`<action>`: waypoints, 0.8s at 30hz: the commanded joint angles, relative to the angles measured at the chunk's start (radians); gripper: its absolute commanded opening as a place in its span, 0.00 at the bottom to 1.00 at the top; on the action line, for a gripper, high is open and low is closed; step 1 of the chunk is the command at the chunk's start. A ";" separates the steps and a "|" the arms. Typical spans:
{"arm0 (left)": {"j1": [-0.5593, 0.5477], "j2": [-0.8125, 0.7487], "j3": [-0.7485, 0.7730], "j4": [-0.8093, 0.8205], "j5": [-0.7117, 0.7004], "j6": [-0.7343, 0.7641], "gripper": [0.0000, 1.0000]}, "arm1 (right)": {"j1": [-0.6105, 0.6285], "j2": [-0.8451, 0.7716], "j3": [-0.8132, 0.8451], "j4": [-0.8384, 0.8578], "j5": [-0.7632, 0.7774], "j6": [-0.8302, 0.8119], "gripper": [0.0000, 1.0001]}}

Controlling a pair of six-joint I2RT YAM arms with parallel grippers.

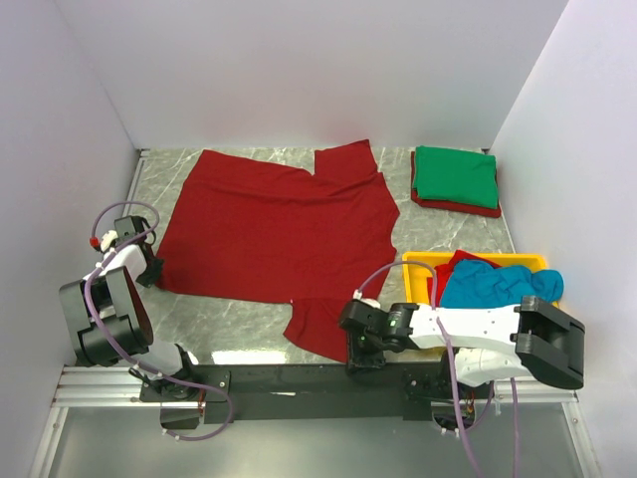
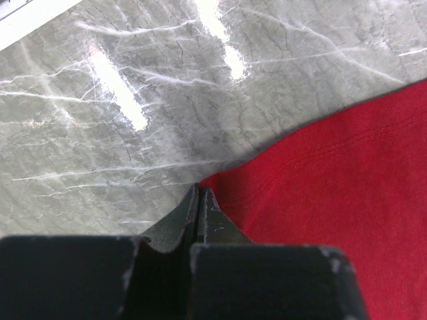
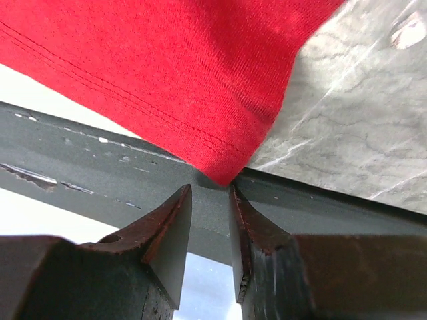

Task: Fold and stack the t-shirts
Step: Fold the tshirt

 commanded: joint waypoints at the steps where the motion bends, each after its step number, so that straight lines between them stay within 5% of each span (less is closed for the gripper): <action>1: -0.005 -0.006 0.011 -0.001 0.005 0.016 0.01 | -0.037 -0.012 -0.035 0.009 0.138 -0.021 0.36; 14: -0.005 -0.003 0.011 -0.001 0.003 0.016 0.01 | -0.077 0.048 0.022 -0.027 0.145 -0.087 0.33; 24: -0.005 -0.011 0.013 -0.007 0.000 0.016 0.01 | -0.074 0.018 0.068 -0.117 0.107 -0.110 0.01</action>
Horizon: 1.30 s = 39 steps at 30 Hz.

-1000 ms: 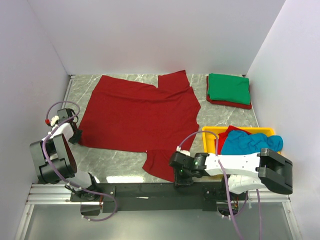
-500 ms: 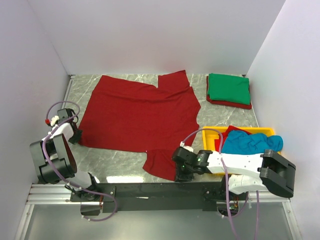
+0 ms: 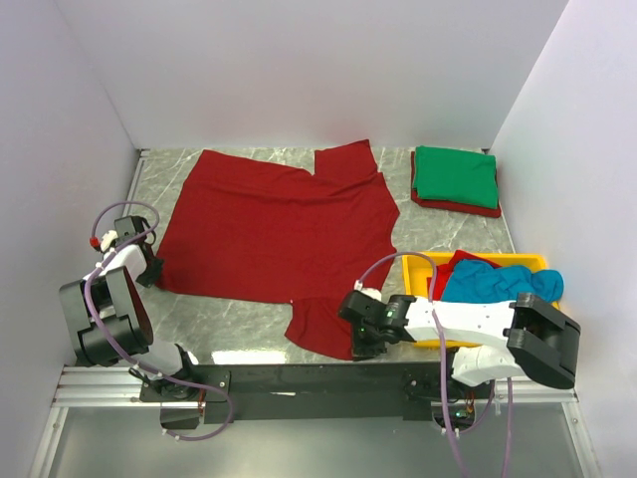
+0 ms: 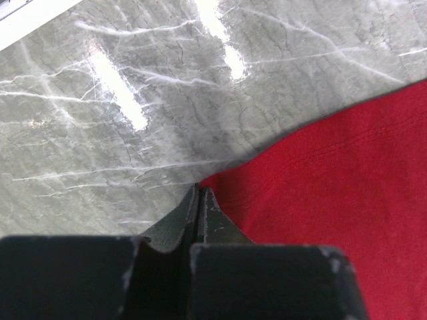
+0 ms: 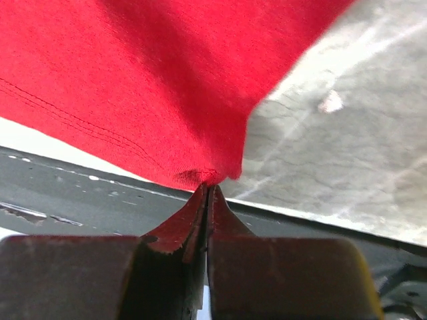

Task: Fold and stack the t-shirts
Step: Fold the tshirt

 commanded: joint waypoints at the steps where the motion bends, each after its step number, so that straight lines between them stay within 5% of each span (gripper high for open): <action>1: -0.005 -0.020 0.011 -0.009 0.002 0.016 0.01 | -0.002 -0.046 0.036 -0.111 0.034 -0.013 0.00; 13: -0.003 -0.104 -0.009 -0.055 -0.036 -0.015 0.01 | 0.029 -0.183 0.091 -0.247 -0.001 0.026 0.00; 29: 0.018 -0.298 -0.010 -0.167 -0.085 -0.030 0.01 | 0.221 -0.146 0.155 -0.268 -0.006 0.154 0.00; 39: 0.018 -0.337 0.002 -0.169 -0.058 0.002 0.01 | 0.141 -0.164 0.232 -0.340 0.056 0.129 0.00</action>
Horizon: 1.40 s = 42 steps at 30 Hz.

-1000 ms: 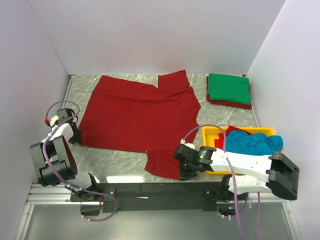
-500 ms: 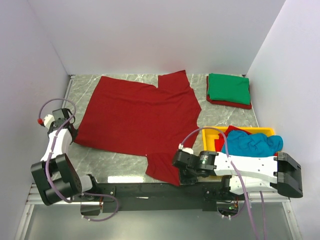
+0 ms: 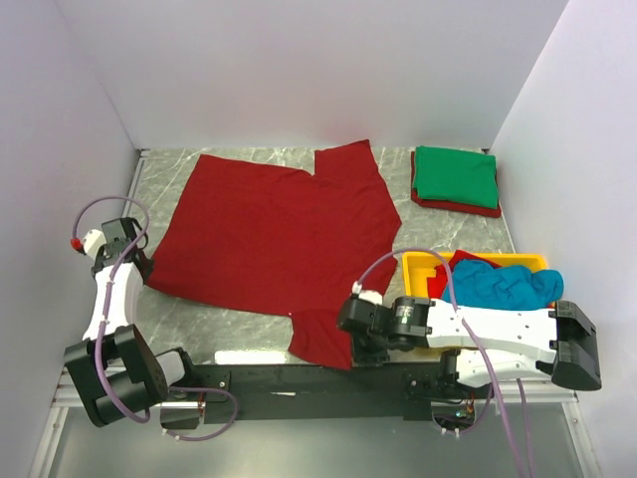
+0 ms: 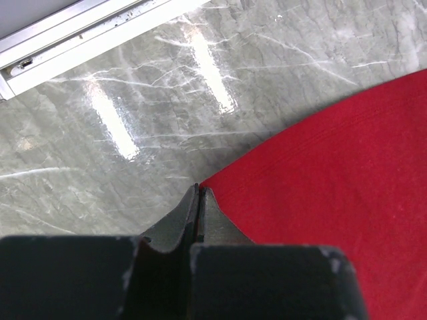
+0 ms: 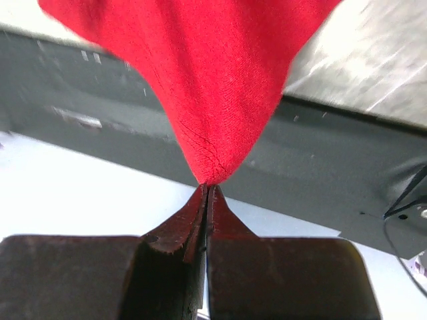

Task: Fold and stack the t-shirts
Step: Fold the tshirt

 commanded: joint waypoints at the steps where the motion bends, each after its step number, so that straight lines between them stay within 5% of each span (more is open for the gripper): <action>1: 0.005 -0.014 0.012 0.021 0.010 0.015 0.01 | -0.084 -0.019 0.054 -0.040 0.053 -0.031 0.00; 19: -0.074 0.222 0.215 0.075 0.131 0.004 0.01 | -0.644 0.272 0.307 0.063 0.018 -0.552 0.00; 42: -0.213 0.710 0.801 -0.056 0.101 -0.079 0.01 | -1.001 0.747 0.963 -0.107 -0.074 -0.790 0.00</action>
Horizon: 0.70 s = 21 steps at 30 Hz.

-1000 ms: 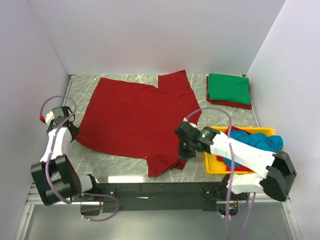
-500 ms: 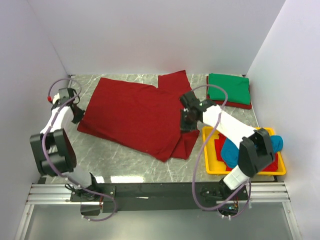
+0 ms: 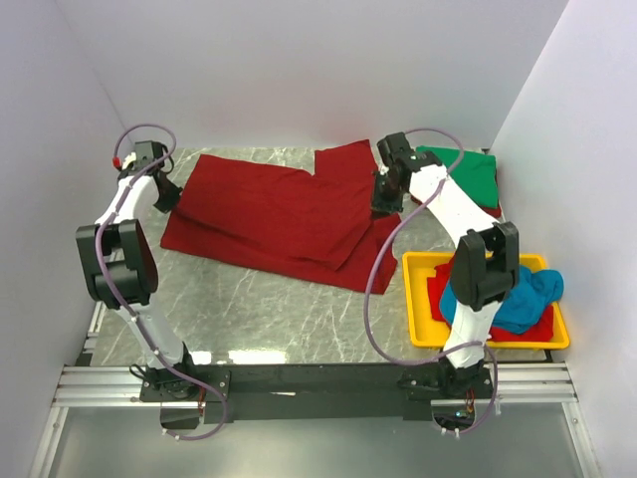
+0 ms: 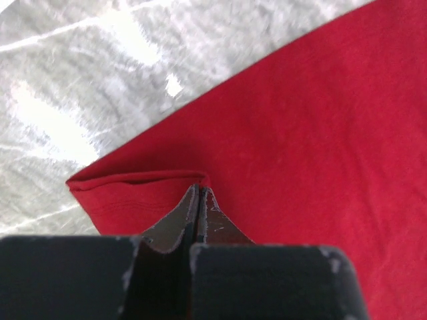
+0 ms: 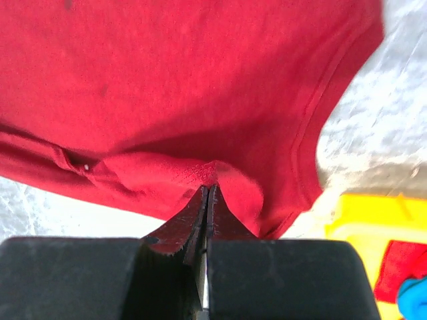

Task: Fold and stack the t-shirts
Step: Fold the tshirt

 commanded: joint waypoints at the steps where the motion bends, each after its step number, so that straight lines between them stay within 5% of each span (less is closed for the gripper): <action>1: 0.001 0.024 0.086 -0.031 -0.040 -0.032 0.01 | -0.018 0.047 0.093 -0.049 -0.008 -0.048 0.00; 21: 0.002 0.064 0.107 -0.029 -0.093 -0.150 0.01 | -0.099 0.120 0.224 -0.084 0.002 -0.091 0.00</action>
